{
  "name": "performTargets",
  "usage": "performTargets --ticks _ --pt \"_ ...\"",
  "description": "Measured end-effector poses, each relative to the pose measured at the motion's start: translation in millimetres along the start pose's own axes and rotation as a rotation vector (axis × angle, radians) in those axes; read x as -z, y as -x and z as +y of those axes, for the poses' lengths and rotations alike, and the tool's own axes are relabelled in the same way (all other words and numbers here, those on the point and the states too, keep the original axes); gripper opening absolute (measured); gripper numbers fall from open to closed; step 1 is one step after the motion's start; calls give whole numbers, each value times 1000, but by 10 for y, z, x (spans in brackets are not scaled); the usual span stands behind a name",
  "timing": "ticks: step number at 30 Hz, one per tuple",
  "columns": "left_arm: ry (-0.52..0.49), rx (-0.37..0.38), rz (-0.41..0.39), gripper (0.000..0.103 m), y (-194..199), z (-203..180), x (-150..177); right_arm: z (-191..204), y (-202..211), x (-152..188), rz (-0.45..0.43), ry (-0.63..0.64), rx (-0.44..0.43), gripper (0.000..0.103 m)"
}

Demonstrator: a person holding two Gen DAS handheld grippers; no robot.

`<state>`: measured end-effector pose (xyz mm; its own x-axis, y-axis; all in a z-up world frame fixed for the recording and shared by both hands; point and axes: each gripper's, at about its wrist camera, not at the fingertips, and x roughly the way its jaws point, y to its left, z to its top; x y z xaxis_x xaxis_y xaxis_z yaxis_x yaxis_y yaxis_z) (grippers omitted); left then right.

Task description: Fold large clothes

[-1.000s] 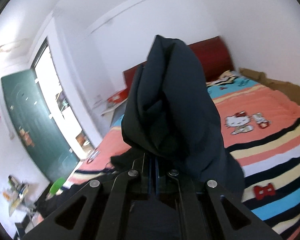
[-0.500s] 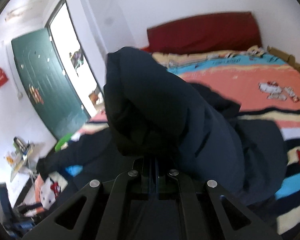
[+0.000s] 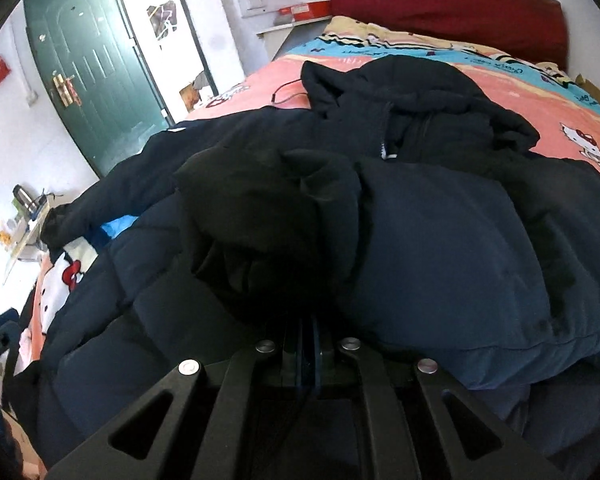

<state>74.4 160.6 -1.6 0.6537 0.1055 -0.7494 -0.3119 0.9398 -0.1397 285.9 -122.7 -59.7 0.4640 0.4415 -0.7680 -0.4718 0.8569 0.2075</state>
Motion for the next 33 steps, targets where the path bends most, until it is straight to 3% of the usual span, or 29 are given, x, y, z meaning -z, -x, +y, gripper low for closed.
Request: performTargets --ticks 16,18,19,20,21,28,33 --pt "-97 28 45 77 -57 -720 -266 -12 231 63 18 41 -97 17" --pt "-106 36 39 77 -75 -841 -322 -34 230 66 18 39 -108 26" --pt "-114 35 36 77 -84 -893 -347 -40 237 69 15 39 -124 51" --pt "-124 34 31 77 -90 -958 -377 -36 254 70 6 38 -157 88" --pt "-128 34 30 77 -96 -986 -394 -23 277 71 -3 38 -176 96" --pt "-181 29 38 77 -240 -1275 -553 71 518 60 -70 90 -203 91" --pt "-242 75 56 77 -512 -1728 -714 -438 880 -100 -153 38 -124 82"
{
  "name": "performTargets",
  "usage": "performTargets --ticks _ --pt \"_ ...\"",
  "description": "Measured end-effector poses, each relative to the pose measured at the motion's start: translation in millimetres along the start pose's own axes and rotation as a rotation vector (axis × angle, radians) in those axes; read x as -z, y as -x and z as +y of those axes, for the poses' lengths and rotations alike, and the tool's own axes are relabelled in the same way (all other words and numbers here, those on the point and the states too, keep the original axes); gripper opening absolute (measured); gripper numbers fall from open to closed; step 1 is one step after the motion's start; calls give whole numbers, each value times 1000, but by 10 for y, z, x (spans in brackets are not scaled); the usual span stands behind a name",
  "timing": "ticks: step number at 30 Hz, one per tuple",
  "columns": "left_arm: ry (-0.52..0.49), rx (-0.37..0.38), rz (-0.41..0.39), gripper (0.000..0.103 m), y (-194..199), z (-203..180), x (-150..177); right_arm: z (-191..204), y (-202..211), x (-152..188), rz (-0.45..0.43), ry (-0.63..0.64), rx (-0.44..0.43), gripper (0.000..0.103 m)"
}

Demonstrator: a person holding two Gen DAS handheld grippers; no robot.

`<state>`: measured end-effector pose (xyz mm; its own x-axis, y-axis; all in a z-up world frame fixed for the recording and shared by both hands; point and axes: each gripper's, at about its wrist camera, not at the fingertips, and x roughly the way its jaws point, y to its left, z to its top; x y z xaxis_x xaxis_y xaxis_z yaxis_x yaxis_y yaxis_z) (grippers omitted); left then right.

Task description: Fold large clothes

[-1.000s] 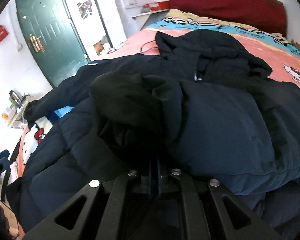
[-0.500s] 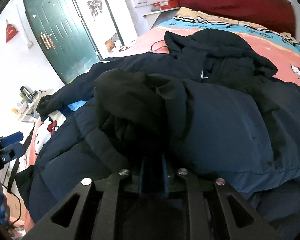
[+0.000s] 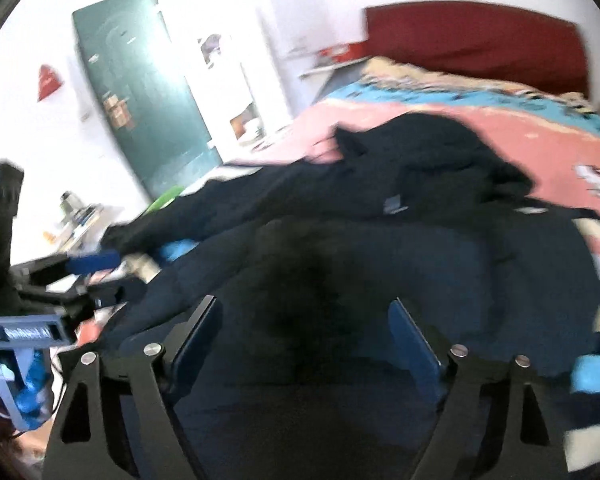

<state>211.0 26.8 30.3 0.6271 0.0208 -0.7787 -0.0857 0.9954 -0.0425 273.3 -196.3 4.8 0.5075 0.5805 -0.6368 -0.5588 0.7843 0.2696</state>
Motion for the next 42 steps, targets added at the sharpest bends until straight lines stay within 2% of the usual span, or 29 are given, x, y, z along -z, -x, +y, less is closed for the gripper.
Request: performTargets --ticks 2,5,8,11,13,14,18,20,26,29,31,35,38,42 --pt "-18 16 -2 77 -169 -197 -160 -316 109 -116 -19 -28 88 73" --pt "-33 15 -7 77 -492 -480 -438 -903 200 -297 -37 -103 239 69" --pt "-32 -3 15 77 -892 -690 -672 -1303 159 -415 -41 -153 328 64" --pt "-38 -40 59 77 -1273 -796 -739 -1599 -30 -437 -22 -201 369 64" --pt "-37 -49 100 77 -1514 -809 -700 -1727 -219 -414 10 -222 381 63" --pt "-44 -78 120 77 -1658 -803 -647 -1783 -344 -385 36 -227 383 62" --pt "-51 -91 143 79 -1902 -709 -499 -1865 -804 -189 158 -221 354 64" --pt "-46 -75 137 79 -1959 -628 -447 -1862 -945 -131 180 -224 340 65" --pt "-55 -60 155 79 -2028 -596 -420 -1948 -1122 31 200 -258 324 65" --pt "-51 1 196 78 -1918 -505 -518 -1908 -1117 -27 223 -233 362 65" --pt "-23 42 168 78 -1707 -362 -613 -1835 -960 -60 208 -223 380 65" --pt "-22 44 73 78 -1201 -171 -835 -1628 -574 -171 120 -202 346 65" --pt "-42 61 41 78 -1039 -275 -852 -1437 -379 -255 79 -175 295 65" --pt "-69 97 97 78 -1196 -523 -584 -1223 -466 -206 110 -134 272 65"
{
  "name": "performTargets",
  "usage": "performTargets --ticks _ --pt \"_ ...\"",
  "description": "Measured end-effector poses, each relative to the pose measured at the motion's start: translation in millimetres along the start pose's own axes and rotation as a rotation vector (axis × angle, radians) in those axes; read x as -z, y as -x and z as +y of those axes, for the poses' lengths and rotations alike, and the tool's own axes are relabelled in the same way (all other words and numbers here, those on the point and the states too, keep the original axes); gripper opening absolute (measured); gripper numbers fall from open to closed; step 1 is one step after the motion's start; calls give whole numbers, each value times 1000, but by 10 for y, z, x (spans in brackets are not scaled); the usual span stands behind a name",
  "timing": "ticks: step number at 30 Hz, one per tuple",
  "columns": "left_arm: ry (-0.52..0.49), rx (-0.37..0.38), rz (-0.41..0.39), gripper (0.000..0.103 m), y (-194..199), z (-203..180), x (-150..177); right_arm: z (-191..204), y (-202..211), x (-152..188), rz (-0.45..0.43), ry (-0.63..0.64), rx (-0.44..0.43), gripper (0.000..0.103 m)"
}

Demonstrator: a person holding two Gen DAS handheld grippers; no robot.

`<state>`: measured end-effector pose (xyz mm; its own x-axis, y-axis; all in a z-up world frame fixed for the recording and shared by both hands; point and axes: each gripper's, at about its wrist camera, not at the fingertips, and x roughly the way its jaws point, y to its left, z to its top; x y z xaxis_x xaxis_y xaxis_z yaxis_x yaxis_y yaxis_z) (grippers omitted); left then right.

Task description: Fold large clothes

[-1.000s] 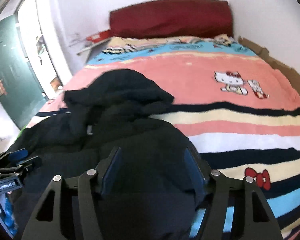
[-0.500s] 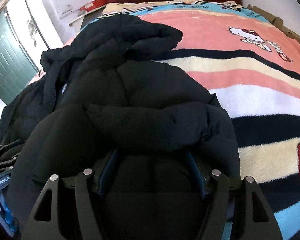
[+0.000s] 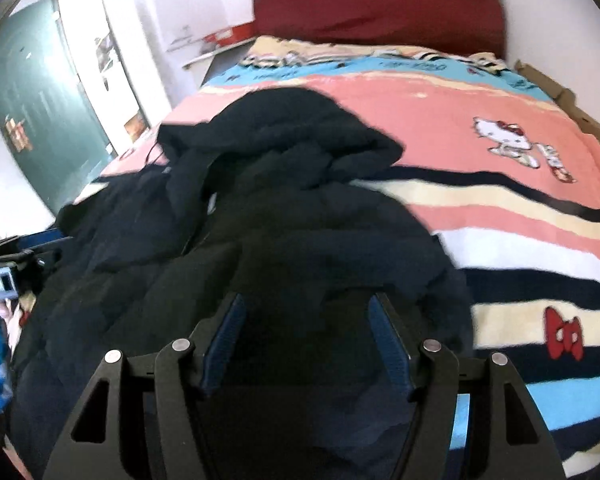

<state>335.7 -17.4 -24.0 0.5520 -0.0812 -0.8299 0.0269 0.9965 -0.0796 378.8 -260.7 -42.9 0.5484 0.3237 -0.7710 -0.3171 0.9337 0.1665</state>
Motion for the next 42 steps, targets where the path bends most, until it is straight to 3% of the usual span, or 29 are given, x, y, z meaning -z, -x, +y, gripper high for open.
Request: performTargets --ticks 5,11,15,18,20,23,25,31,37,39,42 --pt "-21 -41 64 79 -372 -44 350 110 -206 225 54 15 -7 65" --pt "-21 -54 90 79 -550 -10 423 142 -478 356 104 38 43 66" --pt "-20 -57 65 79 -382 -20 433 185 -483 357 113 57 75 65" --pt "-42 -107 12 79 -180 -44 504 129 -251 358 64 16 53 65" --pt "-60 -128 29 79 -226 -62 542 102 -140 389 41 -1 60 66" --pt "-94 -141 60 79 -321 -116 534 73 -232 497 97 -6 75 67" --pt "-61 -109 47 79 -224 -49 504 102 -246 477 113 -1 97 67" --pt "64 -23 -118 79 496 469 467 234 160 464 35 -7 119 67" --pt "241 -27 -107 79 918 1613 698 347 715 484 -65 -52 103 67" --pt "323 -75 -88 78 975 2111 920 402 852 520 -82 -63 96 67" --pt "456 -87 -74 78 1025 2718 1196 464 967 599 -88 -74 93 67"
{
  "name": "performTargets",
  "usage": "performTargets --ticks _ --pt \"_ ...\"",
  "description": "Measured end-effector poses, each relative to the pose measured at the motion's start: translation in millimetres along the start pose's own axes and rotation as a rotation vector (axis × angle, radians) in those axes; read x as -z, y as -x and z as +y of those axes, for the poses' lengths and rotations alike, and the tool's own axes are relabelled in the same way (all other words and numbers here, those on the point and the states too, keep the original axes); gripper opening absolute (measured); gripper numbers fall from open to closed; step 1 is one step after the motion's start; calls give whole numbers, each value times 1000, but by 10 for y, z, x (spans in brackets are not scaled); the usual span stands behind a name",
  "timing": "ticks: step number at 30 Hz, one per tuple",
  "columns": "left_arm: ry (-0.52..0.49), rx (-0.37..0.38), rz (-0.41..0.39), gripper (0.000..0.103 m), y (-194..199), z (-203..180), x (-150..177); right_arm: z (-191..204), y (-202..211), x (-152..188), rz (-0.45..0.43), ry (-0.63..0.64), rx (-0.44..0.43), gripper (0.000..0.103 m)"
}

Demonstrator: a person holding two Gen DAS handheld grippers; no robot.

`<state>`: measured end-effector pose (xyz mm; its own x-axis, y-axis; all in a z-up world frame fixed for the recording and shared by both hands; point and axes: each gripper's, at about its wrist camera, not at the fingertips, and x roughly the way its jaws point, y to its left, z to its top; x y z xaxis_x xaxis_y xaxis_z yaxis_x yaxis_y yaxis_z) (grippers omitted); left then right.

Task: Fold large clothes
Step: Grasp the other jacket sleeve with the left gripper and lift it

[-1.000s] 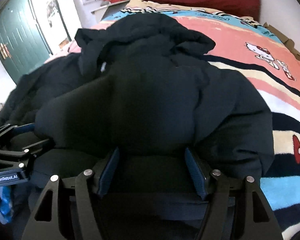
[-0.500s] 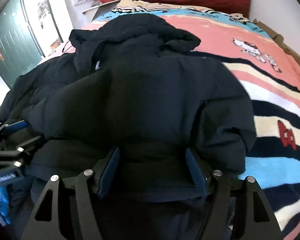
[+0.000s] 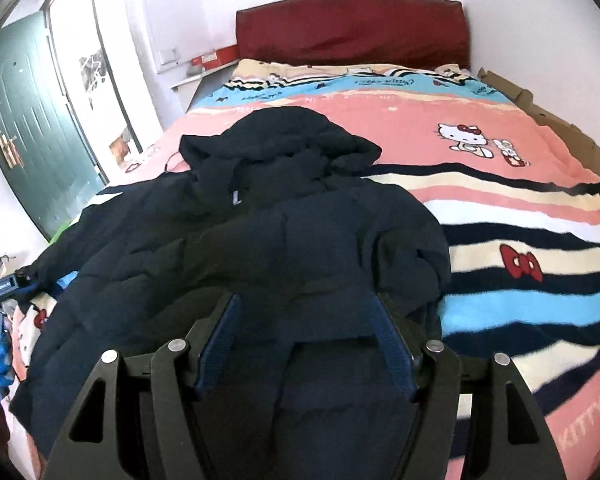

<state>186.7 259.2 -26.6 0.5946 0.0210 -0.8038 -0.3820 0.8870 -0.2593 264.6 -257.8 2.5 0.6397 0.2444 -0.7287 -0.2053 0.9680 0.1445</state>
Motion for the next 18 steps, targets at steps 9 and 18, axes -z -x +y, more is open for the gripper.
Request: performTargets --ticks 9,18 --pt "359 -78 -56 78 161 1680 -71 32 134 239 35 -39 44 67" --pt "546 -57 -42 78 -79 2381 -192 -7 191 304 55 -51 88 67"
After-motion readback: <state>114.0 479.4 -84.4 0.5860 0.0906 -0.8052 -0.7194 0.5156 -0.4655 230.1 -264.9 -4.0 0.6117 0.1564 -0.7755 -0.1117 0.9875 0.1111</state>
